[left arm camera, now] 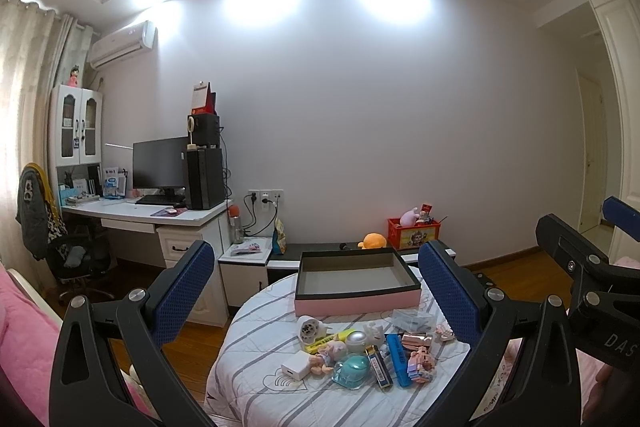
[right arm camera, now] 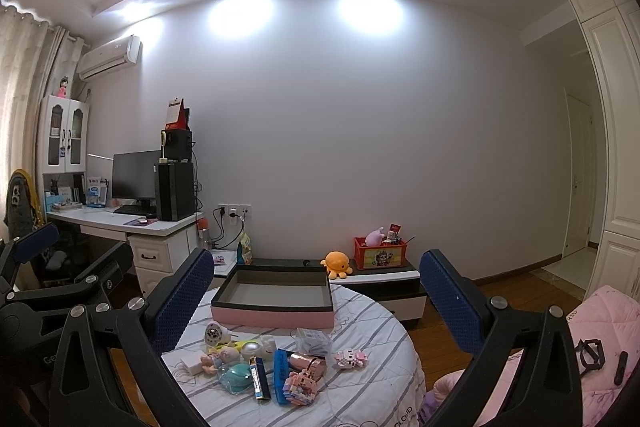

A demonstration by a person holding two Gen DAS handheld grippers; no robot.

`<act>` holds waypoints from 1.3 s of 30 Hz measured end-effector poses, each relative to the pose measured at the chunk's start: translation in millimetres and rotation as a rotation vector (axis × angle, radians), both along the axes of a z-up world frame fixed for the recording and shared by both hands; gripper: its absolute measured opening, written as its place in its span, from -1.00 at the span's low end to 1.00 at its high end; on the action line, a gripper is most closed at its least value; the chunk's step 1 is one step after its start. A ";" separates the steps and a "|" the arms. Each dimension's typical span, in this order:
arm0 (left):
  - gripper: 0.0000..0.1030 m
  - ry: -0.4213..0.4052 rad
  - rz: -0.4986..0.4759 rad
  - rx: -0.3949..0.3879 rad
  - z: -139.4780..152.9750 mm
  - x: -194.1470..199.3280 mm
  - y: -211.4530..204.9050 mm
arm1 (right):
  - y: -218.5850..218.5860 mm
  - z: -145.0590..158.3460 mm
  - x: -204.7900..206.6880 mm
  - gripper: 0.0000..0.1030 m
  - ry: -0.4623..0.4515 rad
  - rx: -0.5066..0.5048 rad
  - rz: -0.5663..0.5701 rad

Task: Organize rigid objects

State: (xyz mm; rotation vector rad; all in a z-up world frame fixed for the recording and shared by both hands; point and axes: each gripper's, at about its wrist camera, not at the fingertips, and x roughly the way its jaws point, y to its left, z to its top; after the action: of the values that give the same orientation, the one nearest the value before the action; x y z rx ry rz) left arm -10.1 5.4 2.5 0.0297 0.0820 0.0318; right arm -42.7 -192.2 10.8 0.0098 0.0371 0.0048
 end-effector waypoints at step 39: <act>1.00 0.068 -0.020 0.014 -20.2 34.8 -5.5 | -2.5 -15.0 28.2 1.00 0.080 0.001 -0.002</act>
State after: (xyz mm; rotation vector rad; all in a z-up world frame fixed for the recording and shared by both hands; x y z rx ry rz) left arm 24.7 -0.1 -17.7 0.0460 0.1493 0.0109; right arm -14.5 -194.7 -4.2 0.0109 0.1169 0.0027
